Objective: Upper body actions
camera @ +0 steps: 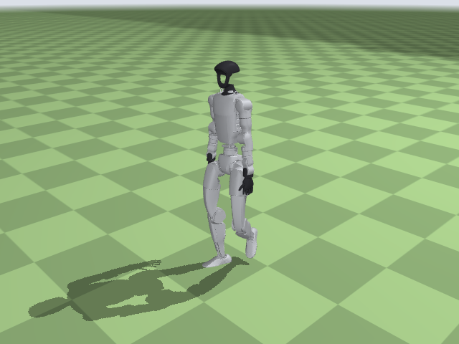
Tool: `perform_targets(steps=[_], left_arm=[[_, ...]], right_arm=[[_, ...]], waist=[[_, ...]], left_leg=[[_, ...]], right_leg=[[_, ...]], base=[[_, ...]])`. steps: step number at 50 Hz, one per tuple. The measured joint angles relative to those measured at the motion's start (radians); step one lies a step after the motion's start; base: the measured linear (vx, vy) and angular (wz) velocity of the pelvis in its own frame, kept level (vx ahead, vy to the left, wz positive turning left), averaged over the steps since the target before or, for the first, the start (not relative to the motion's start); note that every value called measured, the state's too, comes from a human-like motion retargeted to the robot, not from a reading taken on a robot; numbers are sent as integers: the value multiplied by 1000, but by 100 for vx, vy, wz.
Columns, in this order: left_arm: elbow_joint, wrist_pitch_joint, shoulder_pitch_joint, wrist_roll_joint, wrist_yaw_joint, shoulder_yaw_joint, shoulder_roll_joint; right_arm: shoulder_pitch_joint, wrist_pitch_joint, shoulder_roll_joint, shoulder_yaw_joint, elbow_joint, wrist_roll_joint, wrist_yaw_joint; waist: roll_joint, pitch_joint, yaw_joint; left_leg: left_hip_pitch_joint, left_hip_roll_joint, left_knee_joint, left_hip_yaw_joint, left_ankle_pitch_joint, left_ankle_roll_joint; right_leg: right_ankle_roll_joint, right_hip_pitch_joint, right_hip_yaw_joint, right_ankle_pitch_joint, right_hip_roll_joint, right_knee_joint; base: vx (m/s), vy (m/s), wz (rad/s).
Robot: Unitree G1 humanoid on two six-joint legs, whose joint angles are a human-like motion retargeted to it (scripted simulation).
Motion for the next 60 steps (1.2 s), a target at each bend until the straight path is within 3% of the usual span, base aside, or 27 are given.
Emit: perform_targets(steps=[5, 10, 15, 18, 21, 24, 28, 33, 35, 40, 43, 50, 55, 60], left_arm=[[11, -13, 88, -76, 47, 66, -5], [38, -11, 173, -123, 68, 146, -24], [13, -10, 263, -136, 44, 228, -68], [-12, -26, 311, -127, 17, 247, -99], [-6, -23, 336, -75, 1, 252, -121], [-15, -4, 330, -31, -25, 229, -133], [-118, 8, 281, -7, -52, 175, -108], [-302, -8, 235, -11, -43, 126, -76], [-370, -17, 220, -45, -38, 113, -60], [-431, -20, 181, -108, -11, 113, -37], [-405, -17, 167, -123, -10, 111, -26], [-280, -15, 176, -110, -30, 84, -46], [-175, -26, 206, -51, -67, 59, -66], [-90, -27, 236, 27, -78, 27, -68]], right_arm=[[1, -31, -28, 100, -189, -153, 49], [23, -114, -67, 173, -362, -237, 83], [8, -193, -82, 248, -401, -166, 52], [-9, -201, -86, 266, -382, -159, 54], [-10, -178, -100, 259, -337, -192, 41], [-29, -135, -115, 235, -233, -231, -6], [-50, -60, -129, 168, -88, -200, -103], [-40, -17, -184, 84, 19, -131, -186], [-37, 3, -202, 66, 35, -147, -197], [-37, 35, -231, 55, 59, -176, -264], [-33, 55, -229, 37, 66, -171, -318], [-20, 84, -227, 4, 97, -142, -471], [-5, 105, -233, -10, 103, -168, -501], [28, 146, -241, -43, 104, -188, -453]], waist=[[18, 0, 55], [86, 9, 64], [113, 75, 91], [128, 112, 89], [155, 69, 56], [178, 1, 36], [189, 8, 69], [229, -43, 133], [239, -45, 130], [252, -18, 87], [263, 7, 48], [267, 58, -16], [239, 92, -45], [192, 129, -66]], left_leg=[[-198, 17, -79, 85, -69, -94], [-264, 34, -570, 105, -18, -174], [-202, 74, -873, -3, 9, -133], [-126, 100, -881, -67, 23, -174], [-106, 99, -882, 6, 63, -137], [-176, 103, -810, 17, 6, -129], [-160, 45, -818, -6, -54, -122], [-158, 5, -860, -1, -88, -118], [-152, -6, -870, 8, -96, -113], [-145, -42, -863, -38, -123, -101], [-131, -54, -858, -70, -133, -96], [-69, -108, -875, -124, -153, -86], [-16, -168, -877, -143, -186, -75], [63, -250, -884, -182, -219, -64]], right_leg=[[2, 14, 26, -28, 7, -14], [6, 38, 70, -70, 73, -15], [12, 93, 173, -123, 105, 22], [26, 125, 234, -160, 102, 61], [43, 114, 255, -183, 89, 72], [50, 70, 258, -148, 47, 71], [18, 65, 218, -50, -14, 93], [-58, 74, -76, -53, -57, 141], [-53, 68, -106, -74, -33, 190], [22, -20, 103, -116, 127, 365], [-13, -41, 63, -144, 160, 382], [-9, -174, 118, -164, 247, 402], [1, -239, 152, -119, 245, 266], [17, -259, 279, 69, 187, 64]], base=[[35, -21, -72], [39, -12, -65], [50, -3, -140], [52, 15, -134], [63, 35, -59], [50, 35, -34], [35, 25, -13], [30, 18, 10], [22, 8, 51], [18, 6, 49], [16, 2, 53], [13, -2, 45], [17, -8, 29], [20, -15, 44]])
